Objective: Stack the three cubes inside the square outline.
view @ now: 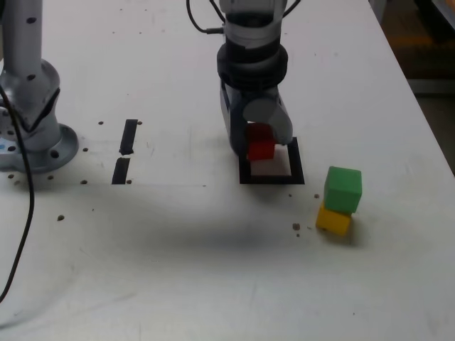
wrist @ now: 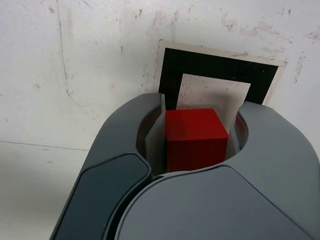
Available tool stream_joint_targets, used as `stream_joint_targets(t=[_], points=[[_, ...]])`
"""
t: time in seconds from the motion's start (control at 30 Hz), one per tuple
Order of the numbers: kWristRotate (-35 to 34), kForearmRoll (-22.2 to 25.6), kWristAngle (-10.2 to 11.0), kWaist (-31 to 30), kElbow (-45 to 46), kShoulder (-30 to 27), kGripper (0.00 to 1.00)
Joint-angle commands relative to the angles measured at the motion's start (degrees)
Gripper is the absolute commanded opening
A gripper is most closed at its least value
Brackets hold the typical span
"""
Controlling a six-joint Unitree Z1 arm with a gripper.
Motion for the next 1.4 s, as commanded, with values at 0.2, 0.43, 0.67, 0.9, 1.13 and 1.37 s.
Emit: stream_joint_targets(t=[0.2, 0.43, 0.67, 0.9, 1.13, 1.37], points=[[-0.1, -1.4, -0.2, -0.1, -1.0, 1.8, 0.15], [-0.1, -1.8, -0.2, -0.2, -1.3, 2.7, 0.16], [-0.1, -2.7, -0.3, -0.2, -1.0, 3.1, 0.18], [-0.1, -3.3, -1.1, -0.2, -0.1, 3.1, 0.28], [-0.1, -3.3, -1.5, -0.2, 0.2, 3.1, 0.35], [-0.1, -3.2, -1.5, -0.2, 0.2, 3.1, 0.43]])
